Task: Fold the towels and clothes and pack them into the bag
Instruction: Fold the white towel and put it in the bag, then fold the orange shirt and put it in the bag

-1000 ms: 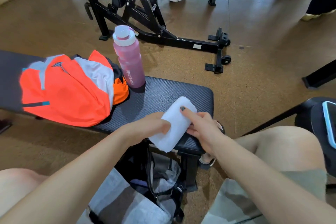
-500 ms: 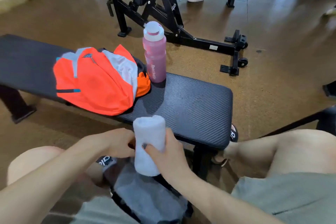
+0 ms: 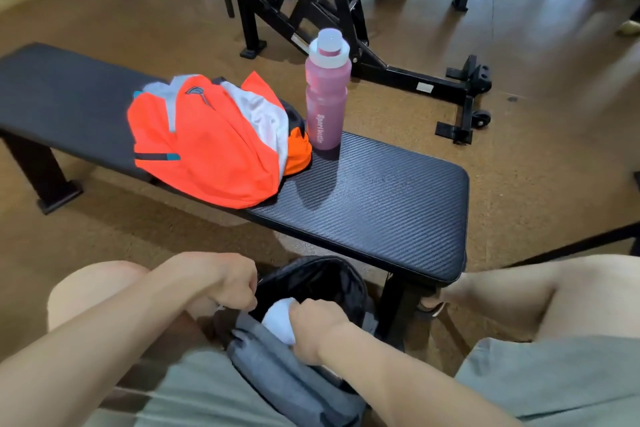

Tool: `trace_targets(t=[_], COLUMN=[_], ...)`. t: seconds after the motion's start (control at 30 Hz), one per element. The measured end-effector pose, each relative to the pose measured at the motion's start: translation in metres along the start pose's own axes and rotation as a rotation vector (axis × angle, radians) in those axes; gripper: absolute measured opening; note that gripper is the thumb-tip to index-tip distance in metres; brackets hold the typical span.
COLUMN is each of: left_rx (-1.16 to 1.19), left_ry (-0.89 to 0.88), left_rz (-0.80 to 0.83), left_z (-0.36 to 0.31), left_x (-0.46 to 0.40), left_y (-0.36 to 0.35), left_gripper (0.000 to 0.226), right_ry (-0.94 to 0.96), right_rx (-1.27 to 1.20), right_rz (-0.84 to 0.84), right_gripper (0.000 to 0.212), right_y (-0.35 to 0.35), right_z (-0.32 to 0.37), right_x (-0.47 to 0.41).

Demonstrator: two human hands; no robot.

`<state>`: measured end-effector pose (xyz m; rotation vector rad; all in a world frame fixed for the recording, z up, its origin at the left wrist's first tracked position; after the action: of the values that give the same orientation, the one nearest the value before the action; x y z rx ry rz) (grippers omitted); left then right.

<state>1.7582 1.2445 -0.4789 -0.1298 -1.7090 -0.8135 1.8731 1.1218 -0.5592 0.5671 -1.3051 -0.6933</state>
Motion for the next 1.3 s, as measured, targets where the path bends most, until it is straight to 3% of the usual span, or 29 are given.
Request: trace_targets(t=[0.17, 0.27, 0.37, 0.5, 0.63, 0.73, 0.83, 0.97, 1.07, 1.13, 1.2, 1.3], left_rx=[-0.026, -0.174, -0.328, -0.533, -0.538, -0.392, -0.169, 0.03, 0.212, 0.175, -0.01, -0.137], left_ry=[-0.039, -0.134, -0.126, -0.094, -0.048, -0.021, -0.069, -0.11, -0.097, -0.057, 0.002, 0.05], left_rz=[-0.029, -0.098, -0.011, 0.001, -0.068, -0.069, -0.087, -0.4, -0.86, -1.075, -1.076, -1.028], left_z=[-0.001, -0.008, -0.018, -0.027, -0.034, -0.029, -0.013, 0.027, 0.056, 0.065, 0.062, 0.044], left_x=[-0.004, -0.014, -0.033, -0.047, -0.044, -0.035, -0.021, -0.001, 0.006, 0.002, -0.011, -0.036], left_y=[-0.004, -0.014, -0.025, -0.027, -0.029, -0.021, 0.004, 0.046, 0.069, 0.074, 0.075, 0.073], left_gripper=[0.021, 0.058, 0.077, 0.053, 0.041, 0.048, 0.038, 0.013, 0.017, 0.042, 0.069, 0.06], right_ry=[-0.01, 0.033, 0.011, -0.023, -0.021, -0.062, -0.078, -0.014, 0.039, 0.058, 0.05, 0.029], right_rx=[0.021, -0.069, -0.216, -0.349, -0.276, -0.207, -0.183, -0.197, -0.206, -0.283, -0.367, -0.503], right_rz=[-0.085, -0.153, -0.21, -0.292, -0.231, -0.094, -0.003, -0.143, -0.274, -0.379, -0.484, -0.602], right_gripper=[0.073, 0.066, 0.062, 0.04, 0.047, 0.065, 0.065, 0.035, 0.024, 0.019, 0.017, 0.022], right_y=[-0.003, -0.006, -0.009, -0.011, -0.013, -0.018, -0.021, 0.009, 0.049, 0.08, 0.108, 0.139], right_z=[0.005, 0.003, -0.001, 0.007, 0.008, 0.002, -0.003, -0.015, -0.025, -0.03, -0.032, -0.039], right_x=[-0.007, -0.004, 0.003, 0.012, 0.007, -0.003, -0.003, 0.004, 0.008, 0.009, 0.004, -0.003])
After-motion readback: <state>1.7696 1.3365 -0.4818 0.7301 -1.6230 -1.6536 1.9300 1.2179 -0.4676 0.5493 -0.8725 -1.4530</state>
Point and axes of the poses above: each hand's wrist, its own x-axis away from the middle knuckle, its own y-axis out of the back of the hand, z = x × y, the point moved 1 cm from there along -x, towards the middle knuckle, and after that the axes turned 2 degrees about z, right-handed, at the moved point
